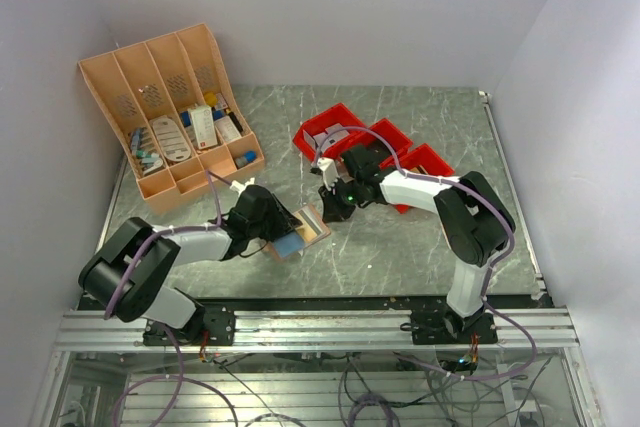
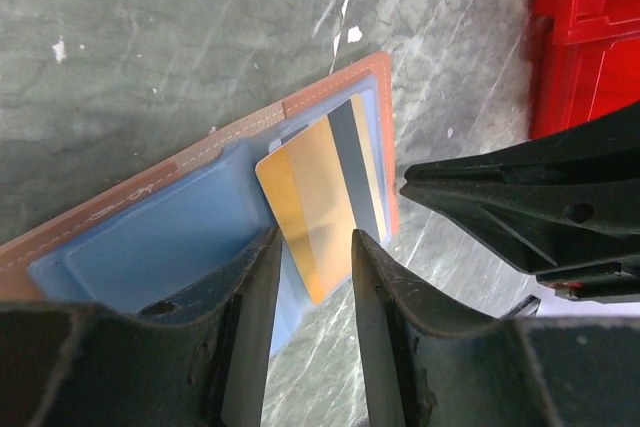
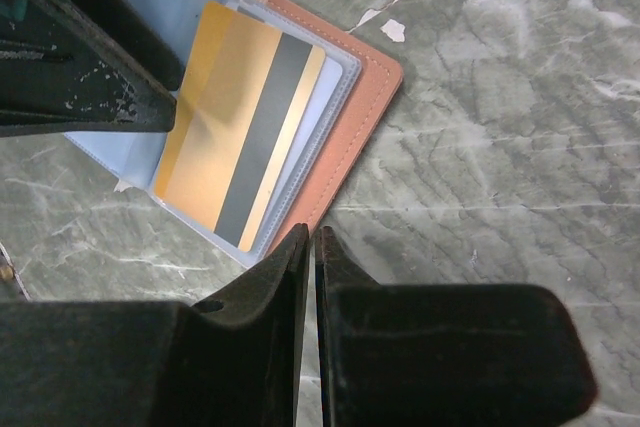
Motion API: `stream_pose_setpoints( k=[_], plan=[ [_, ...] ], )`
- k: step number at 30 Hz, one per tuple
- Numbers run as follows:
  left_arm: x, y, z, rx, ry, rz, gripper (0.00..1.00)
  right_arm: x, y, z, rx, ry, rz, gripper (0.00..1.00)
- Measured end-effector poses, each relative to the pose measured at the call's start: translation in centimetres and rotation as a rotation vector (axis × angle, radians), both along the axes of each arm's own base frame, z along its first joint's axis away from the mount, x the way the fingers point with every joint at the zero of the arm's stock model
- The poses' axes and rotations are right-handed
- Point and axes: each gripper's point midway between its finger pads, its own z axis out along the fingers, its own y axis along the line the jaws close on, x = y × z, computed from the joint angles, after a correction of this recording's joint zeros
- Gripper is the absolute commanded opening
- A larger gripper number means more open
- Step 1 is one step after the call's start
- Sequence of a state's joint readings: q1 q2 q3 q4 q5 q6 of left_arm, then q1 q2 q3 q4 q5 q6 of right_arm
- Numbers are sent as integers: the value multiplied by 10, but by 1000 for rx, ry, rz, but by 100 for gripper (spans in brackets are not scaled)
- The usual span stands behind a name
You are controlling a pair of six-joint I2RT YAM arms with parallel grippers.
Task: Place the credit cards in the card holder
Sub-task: Adjust the credit card in the card holder.
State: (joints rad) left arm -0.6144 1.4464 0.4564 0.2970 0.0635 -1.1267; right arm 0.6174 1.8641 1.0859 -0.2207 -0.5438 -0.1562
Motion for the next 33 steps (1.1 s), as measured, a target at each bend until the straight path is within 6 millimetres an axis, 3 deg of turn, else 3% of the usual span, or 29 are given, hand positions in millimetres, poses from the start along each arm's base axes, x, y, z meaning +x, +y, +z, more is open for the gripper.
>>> stream_pose_setpoints(
  k=[23,33],
  plan=[
    [16,-5,-4,61,-55,-22,43,-9,8,-5,-1,12,28,7],
    [19,-4,8,109,-152,-100,45,-7,6,-4,-3,9,25,12]
  ],
)
